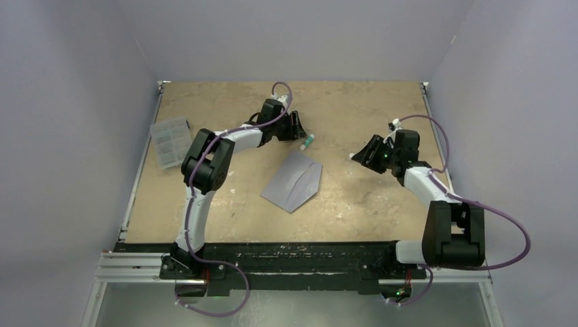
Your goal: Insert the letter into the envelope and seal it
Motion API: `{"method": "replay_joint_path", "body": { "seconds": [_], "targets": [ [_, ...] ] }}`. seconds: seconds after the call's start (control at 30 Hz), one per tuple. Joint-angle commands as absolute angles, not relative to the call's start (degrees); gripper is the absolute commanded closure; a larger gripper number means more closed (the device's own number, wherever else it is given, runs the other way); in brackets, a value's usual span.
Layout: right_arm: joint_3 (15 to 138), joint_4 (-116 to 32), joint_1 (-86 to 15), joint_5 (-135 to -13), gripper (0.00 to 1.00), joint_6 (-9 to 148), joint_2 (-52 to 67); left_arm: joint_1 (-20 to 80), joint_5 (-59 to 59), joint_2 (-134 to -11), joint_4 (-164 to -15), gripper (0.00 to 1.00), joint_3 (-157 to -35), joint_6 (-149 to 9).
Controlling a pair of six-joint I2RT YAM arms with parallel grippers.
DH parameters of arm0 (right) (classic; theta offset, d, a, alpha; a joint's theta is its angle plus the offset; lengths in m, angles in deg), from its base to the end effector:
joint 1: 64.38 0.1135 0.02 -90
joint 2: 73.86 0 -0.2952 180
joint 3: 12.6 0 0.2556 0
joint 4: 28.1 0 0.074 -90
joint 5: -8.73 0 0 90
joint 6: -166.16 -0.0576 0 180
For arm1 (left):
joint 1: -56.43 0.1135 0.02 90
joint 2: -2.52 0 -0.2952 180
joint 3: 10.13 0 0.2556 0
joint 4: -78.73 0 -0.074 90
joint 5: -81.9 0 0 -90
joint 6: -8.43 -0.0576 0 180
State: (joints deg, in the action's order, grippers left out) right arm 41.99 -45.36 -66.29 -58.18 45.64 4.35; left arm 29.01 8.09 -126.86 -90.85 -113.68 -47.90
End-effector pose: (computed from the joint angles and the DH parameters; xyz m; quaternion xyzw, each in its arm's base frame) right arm 0.2905 0.0129 0.2170 0.1690 0.8789 0.2770 0.3496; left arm 0.4734 -0.2637 0.1538 0.0154 0.8853 -0.3356 0.3216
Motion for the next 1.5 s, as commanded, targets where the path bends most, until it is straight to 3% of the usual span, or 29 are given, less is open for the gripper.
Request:
{"method": "replay_joint_path", "body": {
  "seconds": [0.0, 0.17, 0.4, 0.63, 0.8, 0.87, 1.03, 1.13, 1.47],
  "targets": [
    [40.78, -47.38, -65.88, -59.65, 0.48, 47.68, 2.21, 28.88, 13.3, -127.8, -92.31, 0.54, -110.45, -47.16],
    [40.1, -47.54, -65.46, -59.56, 0.48, 47.9, 2.68, 28.75, 14.75, -127.4, -92.88, 0.65, -109.02, -45.95],
    [39.29, -47.07, -63.08, -55.51, 0.49, 48.87, 6.44, 28.75, 15.35, -126.79, -92.65, 0.66, -108.82, -45.53],
    [36.31, -43.01, -58.49, -52.26, 0.52, 46.41, 9.16, 29.12, 12.94, -124.08, -89.64, 0.4, -109.61, -47.34],
    [33.93, -37.98, -54.73, -51.44, 0.66, 41.95, 10.75, 30.73, 13.06, -119.54, -85.95, 0.39, -108.28, -48.23],
    [33.06, -35.69, -53.29, -52.09, 0.69, 39.63, 11.39, 31.29, 12.87, -116.43, -86.07, 0.44, -105.13, -48.28],
    [32.47, -29.97, -49.41, -52.94, 0.72, 35.78, 13.68, 31.18, 16.91, -109.98, -89.08, 0.71, -93.95, -47.75],
    [33.15, -25.63, -46.56, -54.05, 0.73, 35.35, 16.51, 30.18, 17.59, -108.37, -90.14, 0.79, -87.81, -47.76],
    [35.55, -10.85, -41.24, -49.74, 0.77, 33.06, 18.84, 27.87, 7.42, -110.07, -82.03, 0.85, -83.81, -48.06]
  ]
}}
